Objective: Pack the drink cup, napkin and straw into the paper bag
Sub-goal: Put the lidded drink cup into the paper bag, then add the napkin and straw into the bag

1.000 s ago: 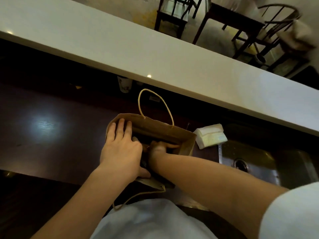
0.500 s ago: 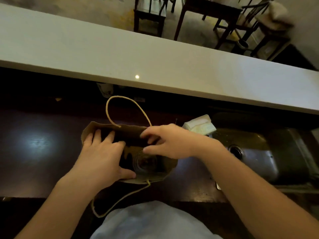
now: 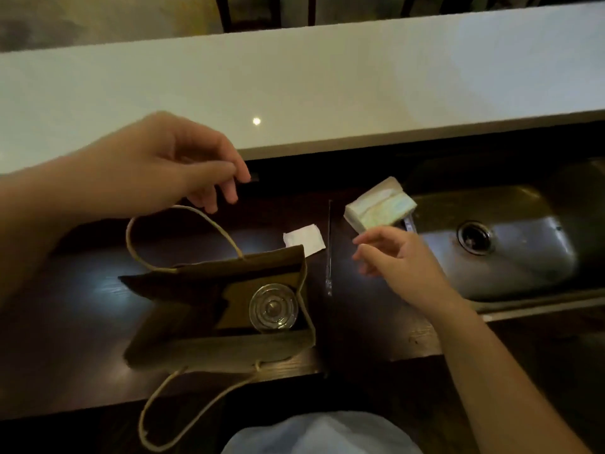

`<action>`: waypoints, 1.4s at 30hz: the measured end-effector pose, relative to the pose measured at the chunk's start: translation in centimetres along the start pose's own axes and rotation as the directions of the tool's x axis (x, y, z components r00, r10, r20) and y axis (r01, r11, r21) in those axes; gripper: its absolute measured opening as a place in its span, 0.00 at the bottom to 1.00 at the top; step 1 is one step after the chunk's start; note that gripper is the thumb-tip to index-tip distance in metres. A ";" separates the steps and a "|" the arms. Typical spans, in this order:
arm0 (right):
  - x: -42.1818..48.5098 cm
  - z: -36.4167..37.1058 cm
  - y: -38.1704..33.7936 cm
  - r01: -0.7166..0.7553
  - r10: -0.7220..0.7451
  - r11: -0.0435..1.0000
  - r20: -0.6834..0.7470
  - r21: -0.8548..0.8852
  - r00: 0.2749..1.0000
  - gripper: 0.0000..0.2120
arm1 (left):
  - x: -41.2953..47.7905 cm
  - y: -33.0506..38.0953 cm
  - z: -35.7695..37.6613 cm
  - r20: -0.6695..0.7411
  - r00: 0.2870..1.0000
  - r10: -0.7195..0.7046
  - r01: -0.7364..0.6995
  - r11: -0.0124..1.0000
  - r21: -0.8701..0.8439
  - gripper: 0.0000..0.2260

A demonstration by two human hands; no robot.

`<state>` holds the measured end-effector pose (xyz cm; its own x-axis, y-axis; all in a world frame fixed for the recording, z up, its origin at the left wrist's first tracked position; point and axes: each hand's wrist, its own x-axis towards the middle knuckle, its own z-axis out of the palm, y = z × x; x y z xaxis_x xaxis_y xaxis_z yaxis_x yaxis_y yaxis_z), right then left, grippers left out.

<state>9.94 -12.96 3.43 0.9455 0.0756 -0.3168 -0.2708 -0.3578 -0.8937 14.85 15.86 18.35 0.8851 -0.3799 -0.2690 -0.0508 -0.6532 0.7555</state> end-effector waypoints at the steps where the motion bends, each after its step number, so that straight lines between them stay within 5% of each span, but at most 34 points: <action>1: 0.6 0.6 1.0 -0.037 0.037 0.999 -0.005 -0.024 0.999 0.08 | 1.8 -1.2 0.3 0.053 0.998 -0.027 0.022 0.995 0.097 0.08; 5: 2.5 3.5 5.4 -0.210 0.204 0.973 -0.075 -0.096 0.976 0.09 | 8.6 -5.4 3.6 0.331 0.931 -0.152 0.029 0.937 0.348 0.07; 11: 5.1 8.2 8.8 -0.347 0.317 0.930 -0.213 -0.122 0.924 0.08 | 15.4 -12.2 10.3 0.445 0.880 -0.167 -0.145 0.797 0.586 0.05; 18: 7.3 12.4 10.1 -0.484 0.393 0.857 -0.384 -0.178 0.836 0.15 | 19.2 -17.8 15.2 0.406 0.902 -0.147 -0.149 0.776 0.613 0.27; 23: 7.1 13.8 10.7 -0.535 0.395 0.817 -0.466 -0.217 0.792 0.07 | 18.6 -19.4 17.8 0.377 0.923 -0.084 -0.153 0.817 0.556 0.27; 26: 7.0 14.0 10.6 -0.571 0.470 0.788 -0.376 -0.228 0.799 0.12 | 18.4 -19.6 18.4 0.304 0.952 -0.048 -0.154 0.780 0.607 0.23; 29: 6.2 13.4 9.4 -0.527 0.474 0.838 -0.290 -0.140 0.832 0.14 | 18.1 -19.2 18.3 0.255 0.967 -0.029 -0.137 0.782 0.608 0.13; 33: 4.1 11.0 6.3 -0.455 0.429 0.891 -0.294 -0.020 0.854 0.09 | 16.7 -17.5 15.7 0.322 0.943 -0.083 -0.038 0.935 0.354 0.05; 38: 0.5 6.7 0.9 -0.246 0.306 0.934 -0.227 0.260 0.925 0.06 | 12.1 -13.4 9.0 0.316 0.939 -0.139 0.133 0.990 0.038 0.17; 42: -1.9 4.0 -4.1 0.004 0.038 0.900 -0.089 0.436 0.995 0.12 | 6.2 -9.1 2.8 0.203 0.967 -0.157 0.166 0.986 -0.029 0.12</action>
<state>8.55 -7.93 6.40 0.9468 -0.0218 -0.3212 -0.3184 0.0844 -0.9442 19.47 17.61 8.11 0.7697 -0.3975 -0.4996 0.1102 -0.6880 0.7173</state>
